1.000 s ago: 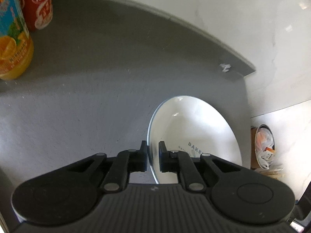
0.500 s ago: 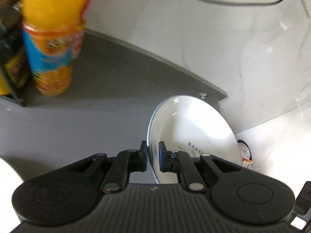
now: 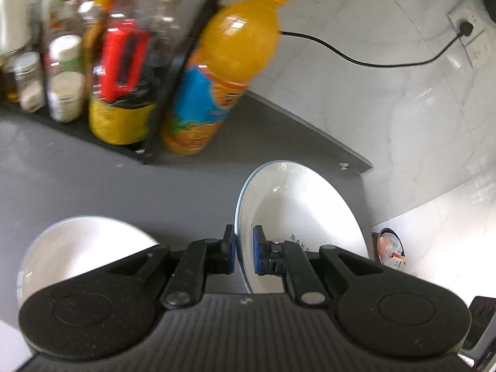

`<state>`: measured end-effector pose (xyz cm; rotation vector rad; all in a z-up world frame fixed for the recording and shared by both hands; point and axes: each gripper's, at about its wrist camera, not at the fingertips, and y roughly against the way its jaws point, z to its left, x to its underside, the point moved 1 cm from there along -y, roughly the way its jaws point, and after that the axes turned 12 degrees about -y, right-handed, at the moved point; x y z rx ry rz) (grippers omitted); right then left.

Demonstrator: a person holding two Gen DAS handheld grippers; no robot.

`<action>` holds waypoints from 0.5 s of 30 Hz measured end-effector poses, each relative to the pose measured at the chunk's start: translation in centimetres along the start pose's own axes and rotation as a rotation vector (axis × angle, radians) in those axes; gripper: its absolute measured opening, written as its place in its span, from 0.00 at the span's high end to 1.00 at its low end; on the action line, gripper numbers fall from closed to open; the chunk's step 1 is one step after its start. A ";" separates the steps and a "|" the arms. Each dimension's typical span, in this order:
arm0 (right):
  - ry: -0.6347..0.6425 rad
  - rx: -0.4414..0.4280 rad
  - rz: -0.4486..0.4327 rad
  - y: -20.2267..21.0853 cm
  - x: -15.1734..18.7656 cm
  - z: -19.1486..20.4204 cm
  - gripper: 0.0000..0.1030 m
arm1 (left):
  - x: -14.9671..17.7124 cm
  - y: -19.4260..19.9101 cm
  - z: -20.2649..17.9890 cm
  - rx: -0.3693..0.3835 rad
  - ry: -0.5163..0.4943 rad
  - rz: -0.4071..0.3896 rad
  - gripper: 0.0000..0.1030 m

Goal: Organize plates and bowls
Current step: 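Carry the 'BAKERY' plate over the stacked plates and lower it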

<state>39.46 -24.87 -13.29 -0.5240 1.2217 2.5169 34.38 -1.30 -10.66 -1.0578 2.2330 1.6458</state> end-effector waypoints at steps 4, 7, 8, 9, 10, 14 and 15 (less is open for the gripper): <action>0.027 -0.005 0.032 -0.6 2.7 2.2 0.85 | 1.5 1.6 2.6 -0.030 0.022 0.000 0.91; 0.050 -0.009 0.050 -1.1 4.1 3.4 0.85 | 2.9 2.6 4.7 -0.044 0.048 -0.002 0.91; 0.058 -0.009 0.057 -1.4 4.6 3.8 0.85 | 3.3 3.0 5.2 -0.050 0.053 -0.001 0.91; 0.065 -0.009 0.062 -1.6 5.0 4.2 0.85 | 3.6 3.2 5.7 -0.057 0.057 0.002 0.91; 0.074 -0.008 0.067 -1.8 5.4 4.5 0.85 | 4.0 3.3 6.3 -0.065 0.063 0.005 0.91; 0.099 -0.004 0.090 -2.9 7.1 5.8 0.85 | 5.4 3.5 8.4 -0.085 0.092 0.016 0.91; 0.104 -0.003 0.097 -3.1 7.4 6.0 0.85 | 5.7 3.6 8.9 -0.089 0.099 0.018 0.91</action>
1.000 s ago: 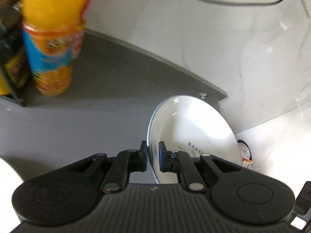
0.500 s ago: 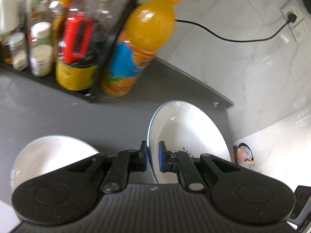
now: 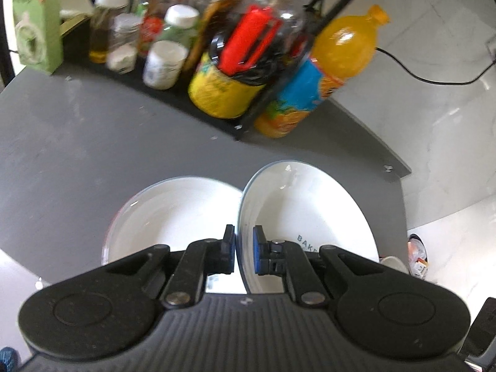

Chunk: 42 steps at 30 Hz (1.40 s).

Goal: Organize plates and bowls
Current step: 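Carry the 'BAKERY' plate over the stacked plates and lower it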

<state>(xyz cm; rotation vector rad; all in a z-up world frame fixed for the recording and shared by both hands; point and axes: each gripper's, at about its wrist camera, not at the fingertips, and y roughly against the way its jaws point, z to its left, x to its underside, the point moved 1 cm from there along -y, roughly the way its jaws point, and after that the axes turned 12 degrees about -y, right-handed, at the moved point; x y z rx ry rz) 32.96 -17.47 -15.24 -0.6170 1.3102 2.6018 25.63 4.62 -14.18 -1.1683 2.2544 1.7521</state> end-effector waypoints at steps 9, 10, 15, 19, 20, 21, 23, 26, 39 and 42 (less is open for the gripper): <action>0.041 0.016 0.053 -2.6 2.2 1.7 0.85 | 2.0 -0.8 3.5 -0.049 0.040 0.035 0.91; 0.047 0.018 0.057 -2.8 2.4 1.8 0.85 | 2.3 -0.9 3.9 -0.053 0.046 0.040 0.91; 0.078 0.034 0.084 -4.0 3.4 2.2 0.85 | 3.5 -1.9 5.3 -0.069 0.064 0.062 0.91; 0.093 0.051 0.103 -4.9 4.0 2.2 0.85 | 4.3 -2.6 6.0 -0.084 0.072 0.076 0.91; 0.094 0.054 0.109 -5.0 4.1 2.2 0.85 | 4.4 -2.7 6.1 -0.088 0.071 0.078 0.91; 0.100 0.057 0.113 -5.2 4.2 2.2 0.85 | 4.6 -2.9 6.2 -0.093 0.071 0.082 0.91; 0.113 0.065 0.118 -5.5 4.4 2.2 0.85 | 4.9 -3.2 6.4 -0.098 0.078 0.091 0.91; 0.118 0.071 0.128 -6.0 4.4 2.2 0.85 | 5.2 -3.6 6.7 -0.106 0.085 0.098 0.91; 0.160 0.110 0.158 -7.7 4.3 3.3 0.86 | 5.0 -4.2 7.3 -0.147 0.089 0.107 0.89; 0.145 0.136 0.137 -8.0 4.2 3.3 0.86 | 4.6 -4.3 7.2 -0.153 0.110 0.131 0.87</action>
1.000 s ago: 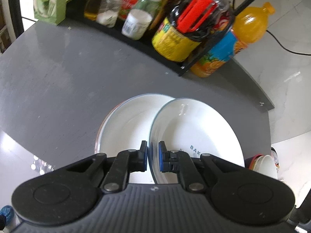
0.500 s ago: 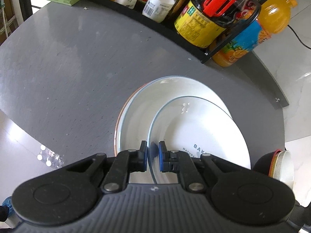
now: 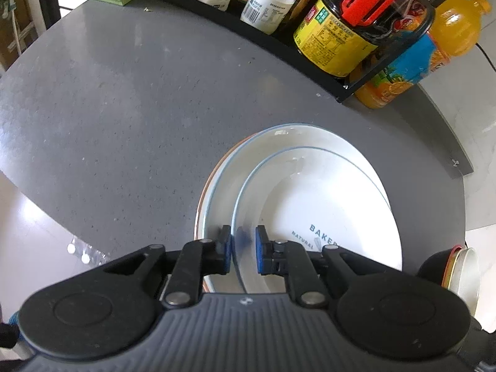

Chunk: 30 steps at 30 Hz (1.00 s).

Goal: Organize plates and bowls
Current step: 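Carry the 'BAKERY' plate over the stacked plates and lower it, then open the right gripper to release the 'BAKERY' plate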

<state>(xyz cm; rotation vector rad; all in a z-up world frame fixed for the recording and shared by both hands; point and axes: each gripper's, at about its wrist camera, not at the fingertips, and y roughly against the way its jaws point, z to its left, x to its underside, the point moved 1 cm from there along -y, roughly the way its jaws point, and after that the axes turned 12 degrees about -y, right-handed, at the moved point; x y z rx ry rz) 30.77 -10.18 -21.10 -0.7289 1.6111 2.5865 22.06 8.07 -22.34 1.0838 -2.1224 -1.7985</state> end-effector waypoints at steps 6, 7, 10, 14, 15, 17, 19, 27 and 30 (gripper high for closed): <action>-0.005 0.017 -0.012 -0.6 -0.2 0.1 0.88 | -1.1 2.4 0.4 -0.018 0.017 -0.041 0.80; -0.011 0.015 -0.009 -0.6 -0.3 0.0 0.88 | -1.3 2.8 0.5 -0.016 0.016 -0.046 0.77; -0.012 0.018 -0.012 -0.9 -0.2 0.1 0.87 | -1.5 3.7 0.9 -0.014 0.024 -0.066 0.76; -0.009 0.015 -0.004 -1.4 -0.1 0.4 0.86 | -1.3 4.3 1.2 -0.032 0.029 -0.075 0.65; -0.001 0.019 -0.001 -1.6 -0.1 0.6 0.85 | -1.2 4.4 1.3 -0.038 0.028 -0.072 0.62; 0.005 0.028 -0.002 -1.7 -0.1 0.9 0.84 | -1.1 4.4 1.3 -0.057 0.026 -0.069 0.51; 0.002 0.035 -0.001 -1.9 -0.2 1.0 0.84 | -1.0 4.5 1.4 -0.070 0.028 -0.073 0.44; 0.003 0.060 0.011 -2.1 -0.3 1.6 0.81 | -0.1 5.4 2.1 -0.090 0.017 -0.091 0.28; -0.025 0.056 0.026 -1.6 -0.2 1.5 0.76 | 0.1 5.4 2.3 -0.097 0.001 -0.097 0.25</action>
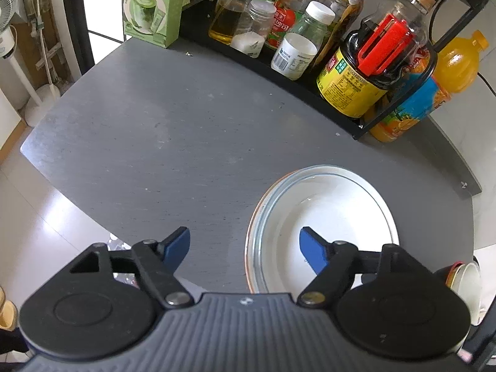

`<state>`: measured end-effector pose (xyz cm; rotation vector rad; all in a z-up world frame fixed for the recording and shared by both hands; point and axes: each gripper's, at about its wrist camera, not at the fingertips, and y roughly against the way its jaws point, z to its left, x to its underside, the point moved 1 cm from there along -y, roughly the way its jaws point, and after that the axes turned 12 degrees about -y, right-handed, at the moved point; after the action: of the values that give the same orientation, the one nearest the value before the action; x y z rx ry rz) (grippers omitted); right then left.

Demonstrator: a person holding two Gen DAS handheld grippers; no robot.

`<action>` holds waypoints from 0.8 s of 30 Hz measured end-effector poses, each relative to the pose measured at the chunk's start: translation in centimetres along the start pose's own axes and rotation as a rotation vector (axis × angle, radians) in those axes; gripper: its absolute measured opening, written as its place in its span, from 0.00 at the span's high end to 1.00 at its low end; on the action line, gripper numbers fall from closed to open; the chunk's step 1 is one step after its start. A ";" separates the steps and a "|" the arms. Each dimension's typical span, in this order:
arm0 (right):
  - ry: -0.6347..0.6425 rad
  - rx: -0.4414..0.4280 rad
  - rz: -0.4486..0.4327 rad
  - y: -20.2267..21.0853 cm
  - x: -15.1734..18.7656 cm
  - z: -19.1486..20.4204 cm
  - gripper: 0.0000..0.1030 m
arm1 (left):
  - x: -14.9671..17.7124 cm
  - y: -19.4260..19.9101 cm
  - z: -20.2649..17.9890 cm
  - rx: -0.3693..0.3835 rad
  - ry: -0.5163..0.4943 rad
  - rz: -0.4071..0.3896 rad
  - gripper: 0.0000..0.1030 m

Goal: Organize plates and bowls
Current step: 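Open the right gripper to release the 'BAKERY' plate, then move the right gripper toward the red bowl holding white bowls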

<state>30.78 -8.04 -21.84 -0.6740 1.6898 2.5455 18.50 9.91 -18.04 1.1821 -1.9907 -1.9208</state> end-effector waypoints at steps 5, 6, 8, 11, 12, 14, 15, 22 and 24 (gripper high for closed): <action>-0.026 -0.008 -0.015 0.8 0.9 -0.2 0.74 | 0.3 -0.3 -0.1 0.025 -0.020 0.004 0.23; -0.033 -0.006 -0.019 0.9 1.0 -0.1 0.74 | 0.4 -0.5 -0.1 0.029 -0.025 0.007 0.23; -0.051 0.001 -0.024 1.2 1.3 -0.1 0.74 | 0.6 -0.7 -0.2 0.029 -0.032 0.014 0.23; -0.072 -0.002 -0.031 2.1 1.5 -0.1 0.71 | 1.0 -0.7 -0.3 0.030 -0.044 0.019 0.23; -0.073 -0.010 -0.033 2.4 1.5 -0.2 0.71 | 1.0 -0.6 -0.4 0.032 -0.051 0.020 0.23; -0.071 -0.022 -0.044 3.3 1.5 -0.5 0.70 | 1.0 -0.5 -0.9 0.042 -0.070 0.016 0.23; -0.071 -0.026 -0.050 3.8 1.4 -0.7 0.69 | 0.9 -0.5 -1.2 0.040 -0.076 0.015 0.23; -0.102 -0.076 -0.119 8.5 -0.5 -4.0 0.56 | -0.5 0.2 -5.3 0.046 -0.119 -0.016 0.23; -0.118 -0.084 -0.143 9.8 -1.1 -5.4 0.50 | -0.7 0.3 -6.7 0.056 -0.136 -0.018 0.22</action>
<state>31.22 -16.59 -14.65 -0.6106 1.4518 2.5141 22.80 5.02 -16.29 1.1134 -2.1211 -2.0179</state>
